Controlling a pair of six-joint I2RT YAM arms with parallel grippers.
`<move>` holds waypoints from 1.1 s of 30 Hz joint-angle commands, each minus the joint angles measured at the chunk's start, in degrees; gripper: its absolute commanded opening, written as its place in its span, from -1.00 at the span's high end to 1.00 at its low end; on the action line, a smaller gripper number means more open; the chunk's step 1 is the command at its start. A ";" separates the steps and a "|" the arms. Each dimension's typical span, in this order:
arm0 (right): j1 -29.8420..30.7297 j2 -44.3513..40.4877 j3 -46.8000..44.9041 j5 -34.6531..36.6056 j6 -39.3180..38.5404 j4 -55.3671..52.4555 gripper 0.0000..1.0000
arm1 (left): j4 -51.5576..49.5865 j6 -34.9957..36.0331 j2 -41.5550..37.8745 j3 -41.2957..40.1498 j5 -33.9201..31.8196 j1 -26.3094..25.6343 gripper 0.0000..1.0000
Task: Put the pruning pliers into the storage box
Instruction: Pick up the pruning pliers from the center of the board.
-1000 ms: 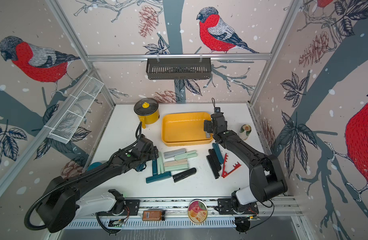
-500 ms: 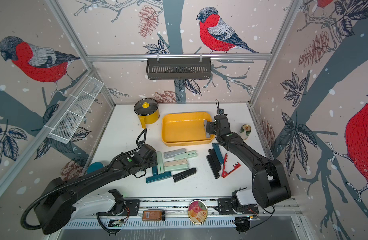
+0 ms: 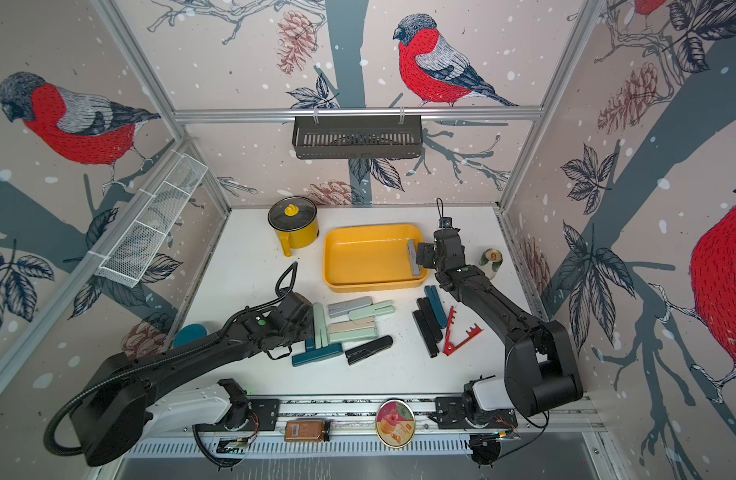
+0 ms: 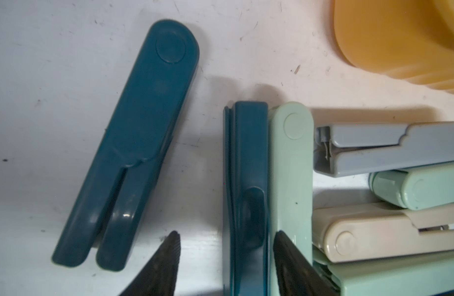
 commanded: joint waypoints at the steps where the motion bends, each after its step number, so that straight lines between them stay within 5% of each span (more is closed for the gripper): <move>1: -0.20 -0.42 -0.24 -0.32 -0.72 1.09 -0.88 | -0.86 0.41 0.88 -0.10 0.34 -0.22 -0.16; 19: -0.45 0.00 -0.88 -1.96 -0.47 0.98 -0.89 | 0.19 1.33 -1.15 -0.34 0.72 -0.45 -0.18; 33: -0.46 0.21 -0.84 -2.33 -0.80 0.89 -0.90 | 0.18 2.63 2.58 0.15 2.21 -0.56 0.02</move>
